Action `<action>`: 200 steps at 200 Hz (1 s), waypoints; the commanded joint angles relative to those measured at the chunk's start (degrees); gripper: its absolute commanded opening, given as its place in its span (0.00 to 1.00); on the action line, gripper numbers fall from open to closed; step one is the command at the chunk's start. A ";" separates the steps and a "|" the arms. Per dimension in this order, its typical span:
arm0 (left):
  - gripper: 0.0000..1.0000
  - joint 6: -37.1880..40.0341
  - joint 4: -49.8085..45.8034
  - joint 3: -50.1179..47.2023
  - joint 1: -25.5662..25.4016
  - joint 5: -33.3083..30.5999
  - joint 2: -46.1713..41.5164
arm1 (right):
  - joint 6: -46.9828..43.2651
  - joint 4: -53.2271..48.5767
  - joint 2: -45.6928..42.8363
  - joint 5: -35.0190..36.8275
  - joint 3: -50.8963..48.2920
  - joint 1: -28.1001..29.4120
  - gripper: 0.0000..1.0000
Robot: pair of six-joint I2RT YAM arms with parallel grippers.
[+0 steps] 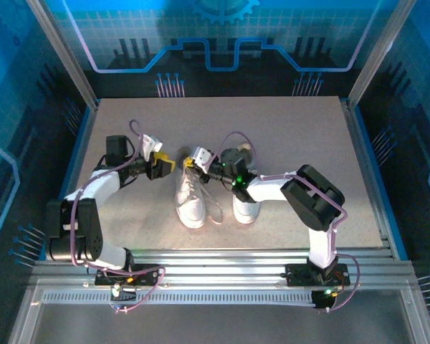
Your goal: Tie the shoes
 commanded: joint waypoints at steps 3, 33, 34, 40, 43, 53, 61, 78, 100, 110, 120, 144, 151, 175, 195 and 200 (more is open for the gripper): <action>0.53 14.52 -0.44 2.13 -1.62 0.55 1.64 | 2.20 5.68 0.31 -5.87 0.44 -1.98 0.00; 0.52 21.61 -4.22 4.29 -4.82 -1.92 4.45 | 2.45 4.23 0.97 -7.91 1.38 -2.69 0.00; 0.52 21.73 -4.21 4.30 -4.89 -1.92 4.58 | 2.46 4.21 0.99 -7.94 1.41 -2.67 0.00; 0.52 22.41 -4.25 4.73 -5.30 -1.77 5.30 | 2.33 3.93 1.09 -8.21 1.56 -2.71 0.00; 0.52 22.72 -4.36 5.02 -5.44 -1.76 5.72 | 2.29 3.81 1.22 -8.35 1.65 -2.68 0.00; 0.51 24.13 -4.92 5.94 -6.44 -2.50 6.99 | 2.21 3.50 1.43 -8.64 1.89 -2.69 0.00; 0.51 24.38 -4.28 6.27 -6.87 -2.90 7.79 | 2.12 3.32 1.49 -8.61 2.09 -2.72 0.00; 0.49 24.65 -3.25 7.17 -7.43 -3.19 9.12 | 1.45 2.54 1.36 -8.52 2.29 -2.75 0.00; 0.44 25.55 -3.65 8.19 -7.52 -1.86 9.80 | 0.38 1.49 1.13 -8.32 2.62 -2.71 0.00; 0.43 26.46 -5.21 8.68 -7.69 -1.32 9.77 | 0.19 1.20 1.27 -8.31 2.83 -2.77 0.00; 0.44 27.19 -6.44 8.80 -7.78 -0.84 9.51 | 0.19 1.03 1.52 -8.32 3.18 -2.83 0.00; 0.49 27.83 -7.61 8.05 -7.86 -0.61 8.38 | 0.10 1.02 1.91 -8.06 3.89 -2.90 0.00; 0.51 27.84 -7.62 7.57 -7.87 -0.53 7.95 | 0.03 1.02 1.98 -7.97 3.95 -2.90 0.00; 0.57 27.84 -7.50 6.62 -8.38 -0.67 7.13 | -0.25 0.84 2.15 -7.88 4.25 -2.92 0.00; 0.58 27.24 -6.52 6.55 -9.17 -2.34 7.26 | -0.08 1.18 2.35 -8.41 4.26 -2.90 0.00; 0.58 27.09 -6.05 6.46 -9.23 -2.43 7.35 | 0.05 1.20 2.37 -8.61 4.26 -2.85 0.00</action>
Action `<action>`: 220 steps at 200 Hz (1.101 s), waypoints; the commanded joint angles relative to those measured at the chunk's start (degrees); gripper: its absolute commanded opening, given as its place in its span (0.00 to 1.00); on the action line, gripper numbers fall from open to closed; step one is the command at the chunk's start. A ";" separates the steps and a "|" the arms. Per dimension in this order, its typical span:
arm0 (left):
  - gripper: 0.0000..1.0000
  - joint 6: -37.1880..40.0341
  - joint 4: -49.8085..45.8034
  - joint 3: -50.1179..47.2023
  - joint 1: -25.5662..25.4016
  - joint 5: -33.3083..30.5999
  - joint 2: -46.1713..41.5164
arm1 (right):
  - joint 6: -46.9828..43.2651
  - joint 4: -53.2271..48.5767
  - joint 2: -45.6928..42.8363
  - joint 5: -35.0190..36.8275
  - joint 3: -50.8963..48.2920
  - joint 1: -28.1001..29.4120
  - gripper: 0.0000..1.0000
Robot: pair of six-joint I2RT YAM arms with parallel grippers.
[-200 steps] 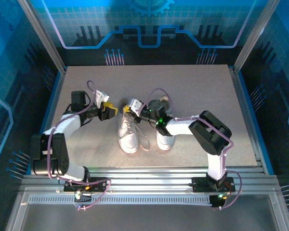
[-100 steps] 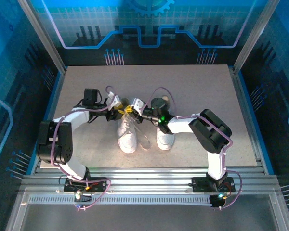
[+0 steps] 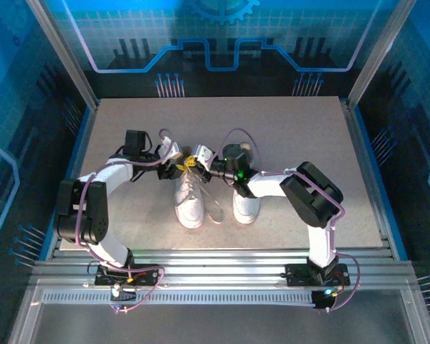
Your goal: Tie the shoes
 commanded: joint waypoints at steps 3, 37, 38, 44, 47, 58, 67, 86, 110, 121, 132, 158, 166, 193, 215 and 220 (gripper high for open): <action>0.58 1.31 -0.73 -0.87 -1.58 1.23 -1.36 | -0.48 3.02 0.52 -1.19 2.16 -0.71 0.00; 0.59 0.14 0.35 -0.19 -2.17 1.78 -0.73 | -0.29 3.10 0.35 -2.49 1.91 -0.72 0.00; 0.59 0.08 0.37 -0.23 -2.19 1.78 -0.73 | -0.25 3.10 0.34 -2.51 1.88 -0.68 0.00; 0.58 -0.09 0.51 -0.26 -2.28 2.04 -0.86 | -0.21 2.97 0.37 -2.66 1.90 -0.77 0.00; 0.58 -0.26 0.57 -0.25 -2.36 2.11 -0.82 | -0.21 2.93 0.35 -2.81 1.89 -0.78 0.00; 0.57 -0.62 0.56 -0.19 -2.40 2.61 -0.91 | -0.12 2.84 0.34 -2.97 1.96 -0.78 0.00; 0.56 -0.84 0.49 -0.43 -2.37 2.84 -1.20 | -0.03 2.58 0.34 -3.35 1.98 -0.90 0.00; 0.50 -1.32 0.32 -1.10 -2.37 3.19 -2.27 | 0.06 1.90 0.45 -4.00 2.12 -0.96 0.00; 0.33 -2.33 0.48 -2.32 -2.37 2.95 -4.66 | 0.06 0.19 0.44 -5.57 2.64 -1.38 0.00; 0.17 -2.72 0.46 -2.86 -2.30 2.08 -5.93 | 0.15 -0.36 0.12 -5.86 2.60 -1.62 0.00; 0.02 -3.25 0.49 -3.55 -2.24 0.42 -7.23 | 0.15 -0.89 -0.48 -5.94 2.31 -1.84 0.00; 0.00 -3.92 -0.19 -5.21 -1.52 -3.81 -10.55 | 0.32 -2.56 -2.34 -5.86 1.46 -2.56 0.11; 0.00 -3.90 -0.86 -5.49 -1.25 -4.84 -11.30 | 0.11 -3.10 -3.05 -5.87 1.02 -2.78 0.16; 0.00 -3.64 -2.06 -6.56 -0.62 -5.95 -13.57 | -0.16 -3.89 -5.13 -5.96 -0.81 -3.33 0.19; 0.00 -3.62 -2.78 -7.11 -0.62 -7.86 -14.61 | 0.05 -4.16 -6.93 -5.54 -2.57 -3.48 0.29; 0.00 -3.61 -3.14 -7.12 -0.53 -8.58 -14.80 | 0.22 -4.55 -7.63 -5.25 -3.14 -3.59 0.31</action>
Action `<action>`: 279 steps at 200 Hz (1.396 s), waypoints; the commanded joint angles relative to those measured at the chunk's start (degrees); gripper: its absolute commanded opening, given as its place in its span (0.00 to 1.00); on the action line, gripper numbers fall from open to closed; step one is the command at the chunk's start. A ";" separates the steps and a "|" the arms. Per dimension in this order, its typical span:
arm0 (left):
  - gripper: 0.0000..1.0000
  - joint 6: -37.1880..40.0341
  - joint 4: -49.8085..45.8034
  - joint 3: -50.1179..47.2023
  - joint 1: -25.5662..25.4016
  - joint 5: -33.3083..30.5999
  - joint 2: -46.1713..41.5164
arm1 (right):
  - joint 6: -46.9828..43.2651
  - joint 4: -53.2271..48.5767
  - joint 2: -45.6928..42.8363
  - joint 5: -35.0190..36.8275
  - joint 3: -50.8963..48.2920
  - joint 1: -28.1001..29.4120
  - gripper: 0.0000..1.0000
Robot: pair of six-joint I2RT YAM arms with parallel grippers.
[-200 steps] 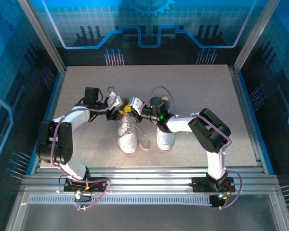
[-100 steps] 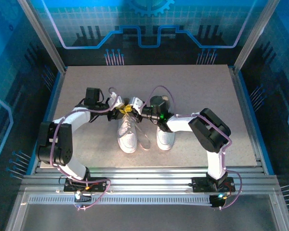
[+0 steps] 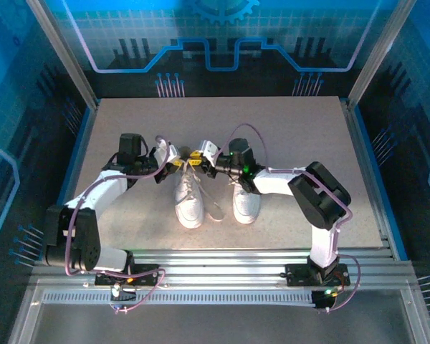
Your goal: Tie the shoes
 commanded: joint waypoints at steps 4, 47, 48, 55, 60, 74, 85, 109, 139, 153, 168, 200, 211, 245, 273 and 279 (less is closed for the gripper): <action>0.00 0.01 -2.96 -1.13 0.39 -3.09 -1.98 | 0.17 -1.26 -4.29 -0.39 -2.72 -0.77 0.32; 0.00 -1.43 -4.86 -1.29 2.18 -6.07 -4.52 | 1.35 -13.79 -14.63 0.43 -10.76 -2.39 0.43; 0.00 -1.39 -4.83 -1.38 2.21 -6.06 -4.58 | 1.32 -14.09 -14.80 0.47 -10.90 -2.40 0.43; 0.00 -1.53 -4.59 -1.47 2.23 -5.80 -4.72 | 1.17 -16.01 -16.10 0.78 -12.17 -2.35 0.43; 0.00 -1.84 -4.43 -1.50 2.24 -5.56 -4.78 | 1.26 -17.18 -16.73 1.11 -12.87 -2.39 0.43; 0.00 -2.32 -4.45 -1.20 2.24 -5.26 -4.53 | 1.25 -20.24 -17.77 1.47 -14.00 -2.36 0.44; 0.00 -2.74 -4.75 -0.72 2.24 -5.59 -4.53 | 1.29 -22.93 -17.67 1.81 -13.89 -2.34 0.46; 0.00 -3.33 -5.55 0.06 2.47 -6.73 -5.82 | 0.78 -30.91 -14.61 1.69 -10.55 -2.05 0.48; 0.00 -4.76 -6.61 1.22 3.18 -6.75 -7.78 | -2.32 -35.00 -8.62 3.55 -6.10 -0.39 0.52; 0.00 -5.20 -7.15 1.75 3.38 -6.75 -8.54 | -3.25 -36.48 -5.81 4.82 -3.50 0.12 0.53; 0.00 -5.62 -7.64 2.13 3.80 -6.66 -9.20 | -3.67 -38.50 -2.86 6.20 -0.24 0.30 0.54; 0.00 -8.23 -7.73 2.69 5.55 -6.58 -10.77 | -4.83 -39.70 1.01 5.98 4.62 0.50 0.57; 0.00 -9.54 -7.62 3.00 6.22 -6.25 -11.21 | -5.24 -40.42 2.40 4.31 6.26 0.52 0.58; 0.00 -13.64 -7.53 4.63 8.48 -4.94 -12.10 | -6.06 -39.69 4.71 0.30 8.03 1.22 0.48; 0.00 -17.07 -7.36 6.11 10.59 -4.11 -12.46 | -6.13 -39.60 4.09 0.68 7.57 1.64 0.16; 0.00 -17.70 -7.42 6.52 10.98 -3.99 -12.49 | -6.24 -39.65 3.49 1.55 7.06 1.74 0.09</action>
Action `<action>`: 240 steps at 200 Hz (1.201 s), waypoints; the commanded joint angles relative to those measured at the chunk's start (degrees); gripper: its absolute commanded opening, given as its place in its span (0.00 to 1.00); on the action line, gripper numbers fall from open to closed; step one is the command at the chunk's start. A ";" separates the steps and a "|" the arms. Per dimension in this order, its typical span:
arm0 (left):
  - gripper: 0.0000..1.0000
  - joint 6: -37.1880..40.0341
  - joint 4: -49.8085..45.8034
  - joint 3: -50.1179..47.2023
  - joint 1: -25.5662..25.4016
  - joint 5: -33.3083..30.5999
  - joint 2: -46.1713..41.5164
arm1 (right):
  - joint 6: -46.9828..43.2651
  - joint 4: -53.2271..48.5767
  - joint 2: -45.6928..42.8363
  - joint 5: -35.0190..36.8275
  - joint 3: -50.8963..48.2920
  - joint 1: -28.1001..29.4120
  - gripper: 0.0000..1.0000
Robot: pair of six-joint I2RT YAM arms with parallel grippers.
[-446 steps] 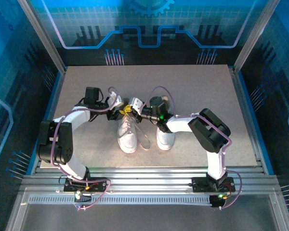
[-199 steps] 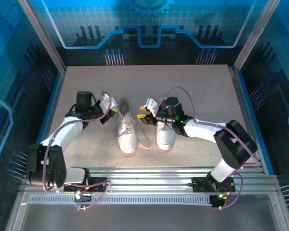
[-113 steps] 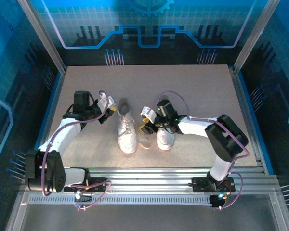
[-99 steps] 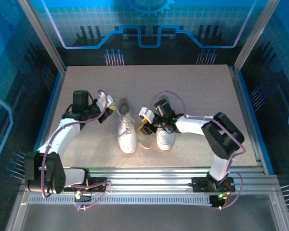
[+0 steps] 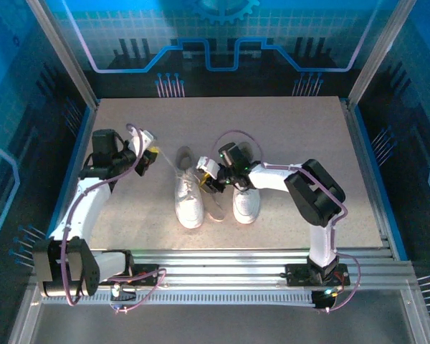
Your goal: Tie the shoes
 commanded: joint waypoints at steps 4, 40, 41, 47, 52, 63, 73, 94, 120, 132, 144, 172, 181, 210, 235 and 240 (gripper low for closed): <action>0.00 -4.79 -0.52 3.13 2.07 2.50 -1.38 | -1.11 -1.06 -0.81 -0.27 -0.01 1.10 0.06; 0.00 -6.97 -1.28 5.25 4.20 3.07 -0.84 | -0.60 -0.89 -6.19 5.31 -4.18 1.09 0.00; 0.00 -7.05 -1.25 5.26 4.27 3.08 -0.84 | -0.55 -0.80 -6.36 5.47 -4.28 1.08 0.00; 0.00 -7.41 -1.16 5.44 4.55 3.16 -0.75 | -0.48 -0.71 -7.36 6.20 -4.96 1.08 0.00; 0.00 -7.70 -0.99 5.45 4.72 3.29 -0.75 | -0.40 -0.63 -8.22 6.67 -5.55 1.11 0.00; 0.00 -8.49 -0.53 5.53 5.26 3.26 -0.66 | 0.15 -0.08 -9.90 7.99 -6.80 1.12 0.00; 0.00 -8.80 -0.34 5.58 5.57 3.21 -0.60 | 0.42 0.16 -11.30 9.09 -7.84 1.14 0.00; 0.00 -9.14 -0.43 5.80 6.25 2.82 -0.29 | 0.65 -0.33 -13.27 10.33 -8.87 1.08 0.00; 0.00 -9.97 -0.52 6.14 7.35 2.65 -0.20 | 1.15 -2.63 -14.10 11.82 -8.63 1.11 0.00; 0.00 -10.44 -0.60 6.31 8.13 2.43 -0.31 | 1.48 -2.94 -14.87 12.82 -8.95 1.16 0.00; 0.00 -10.94 -0.73 6.65 8.97 1.91 -0.39 | 1.63 -3.36 -15.68 13.62 -9.35 0.99 0.00; 0.00 -12.06 -1.35 7.45 11.13 0.89 0.04 | 1.89 -4.87 -17.13 15.27 -9.68 0.55 0.00; 0.00 -12.61 -1.34 7.64 11.76 0.39 0.21 | 1.95 -5.12 -17.43 15.54 -9.75 0.32 0.00; 0.00 -13.32 -1.40 7.98 13.00 -0.84 0.48 | 2.60 -6.36 -18.31 16.22 -10.17 -0.47 0.00; 0.00 -13.71 -1.48 8.25 14.33 -1.90 0.66 | 3.00 -7.45 -19.19 17.08 -10.46 -1.05 0.00; 0.00 -13.84 -1.44 8.34 14.71 -2.05 0.73 | 3.18 -7.81 -19.38 17.36 -10.41 -1.21 0.00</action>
